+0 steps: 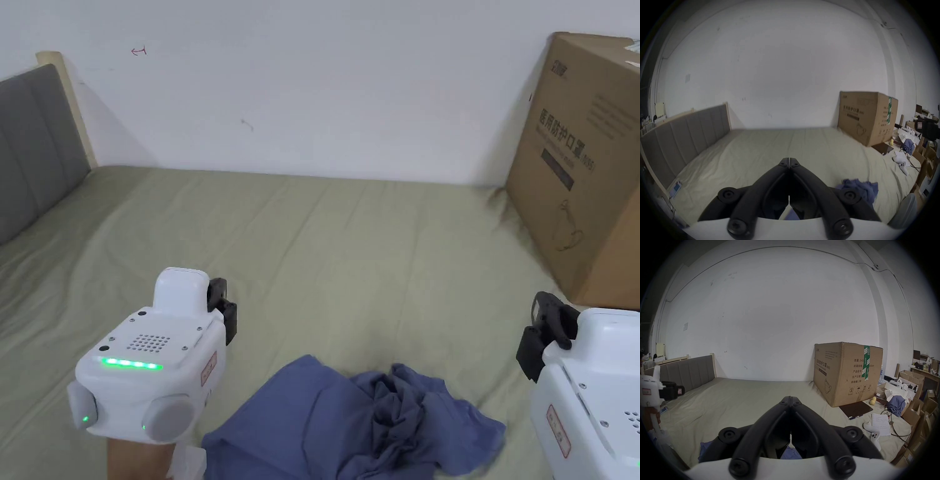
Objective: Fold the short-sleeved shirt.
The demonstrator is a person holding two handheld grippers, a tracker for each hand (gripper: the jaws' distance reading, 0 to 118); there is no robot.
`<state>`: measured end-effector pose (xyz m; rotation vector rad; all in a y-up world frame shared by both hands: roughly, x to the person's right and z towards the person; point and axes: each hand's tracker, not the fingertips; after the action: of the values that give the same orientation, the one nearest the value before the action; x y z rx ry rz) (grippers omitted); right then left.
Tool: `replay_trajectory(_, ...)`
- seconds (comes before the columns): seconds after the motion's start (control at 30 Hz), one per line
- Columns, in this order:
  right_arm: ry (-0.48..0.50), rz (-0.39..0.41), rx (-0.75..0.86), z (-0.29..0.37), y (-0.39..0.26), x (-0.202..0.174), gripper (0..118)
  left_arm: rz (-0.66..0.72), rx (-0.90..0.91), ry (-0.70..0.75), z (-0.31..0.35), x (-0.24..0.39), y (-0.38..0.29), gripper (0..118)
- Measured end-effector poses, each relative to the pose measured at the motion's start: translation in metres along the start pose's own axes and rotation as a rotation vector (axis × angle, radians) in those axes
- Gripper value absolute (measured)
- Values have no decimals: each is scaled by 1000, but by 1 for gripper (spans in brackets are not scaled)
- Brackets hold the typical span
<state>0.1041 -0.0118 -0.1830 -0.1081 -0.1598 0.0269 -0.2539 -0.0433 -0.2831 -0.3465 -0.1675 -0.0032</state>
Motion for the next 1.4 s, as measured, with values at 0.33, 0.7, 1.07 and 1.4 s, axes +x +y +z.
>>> replay_trajectory(0.33, 9, -7, -54, -5, -16, 4, 0, 259, -478, -30, -38, -24, -83, 0)
replay_trajectory(0.7, 8, -23, -101, -11, -32, 11, 0, 234, -738, -9, -54, -7, -162, 113)
replay_trajectory(1.07, -7, -36, -154, -19, -48, 23, 0, 84, -739, 90, -62, 14, -182, 35)
replay_trajectory(1.4, 4, -71, -537, -101, -103, 40, 79, 185, -548, -59, -37, 0, -126, 2)
